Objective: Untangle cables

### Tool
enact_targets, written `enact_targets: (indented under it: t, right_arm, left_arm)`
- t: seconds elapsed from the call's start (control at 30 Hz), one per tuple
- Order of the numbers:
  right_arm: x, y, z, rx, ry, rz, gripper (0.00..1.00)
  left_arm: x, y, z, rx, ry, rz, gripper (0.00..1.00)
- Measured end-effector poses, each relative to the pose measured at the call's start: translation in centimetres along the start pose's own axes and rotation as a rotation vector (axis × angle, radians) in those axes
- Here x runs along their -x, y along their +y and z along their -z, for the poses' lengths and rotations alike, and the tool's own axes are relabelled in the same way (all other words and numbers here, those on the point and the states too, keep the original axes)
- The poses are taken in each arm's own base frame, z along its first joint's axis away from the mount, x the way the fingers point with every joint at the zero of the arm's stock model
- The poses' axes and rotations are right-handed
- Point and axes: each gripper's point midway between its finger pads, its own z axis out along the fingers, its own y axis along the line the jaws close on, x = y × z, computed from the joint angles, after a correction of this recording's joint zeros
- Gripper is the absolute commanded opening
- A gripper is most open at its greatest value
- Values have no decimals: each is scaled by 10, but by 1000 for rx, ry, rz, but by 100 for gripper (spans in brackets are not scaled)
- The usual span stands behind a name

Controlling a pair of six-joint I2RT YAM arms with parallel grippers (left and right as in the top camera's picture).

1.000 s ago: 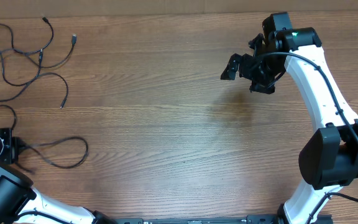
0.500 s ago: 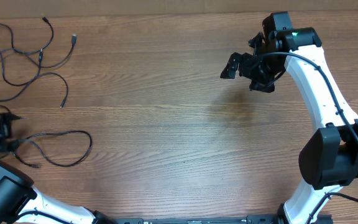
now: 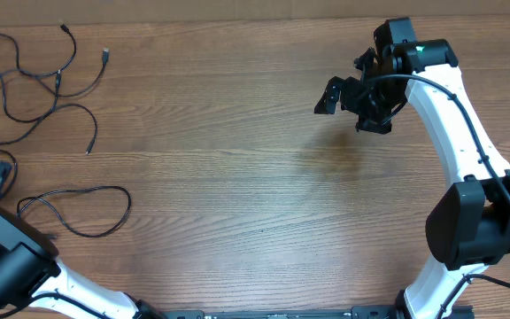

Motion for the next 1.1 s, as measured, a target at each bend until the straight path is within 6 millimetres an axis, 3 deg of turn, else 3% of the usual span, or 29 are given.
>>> enact_targets:
  t: [0.07,0.17,0.2,0.27,0.33,0.47,0.57,0.67,0.8,0.93,1.1]
  right_arm:
    - [0,0,0,0,-1,0,100]
    - [0,0,0,0,-1,0,100]
    - [0,0,0,0,0,-1,100]
    - [0,0,0,0,-1,1,100]
    - [0,0,0,1,-1,0,100]
    - [0,0,0,0,-2,0,100]
    - [0,0,0,0,0,0,100]
    - [0,0,0,0,0,-1,100]
    - [3,1,0,4,-13,6,100]
    - [3,1,0,5,-12,5,100]
    - [3,1,0,4,-12,6,100]
  left_arm:
    - [-9,15,-19,53,43,2,77]
    - [-22,31,-41,107,112,6,83]
    - [-26,33,-47,117,131,5,78]
    - [-32,30,-52,97,162,7,51]
    - [-39,27,-53,76,196,1,41]
    - [-54,36,-52,98,271,26,27]
    - [-65,66,-49,174,355,171,24]
    - [-65,94,-50,218,390,304,26]
    - [-61,111,-52,253,388,375,57]
    - [-53,110,-56,241,353,370,71]
    - [-39,99,-49,210,316,339,73]
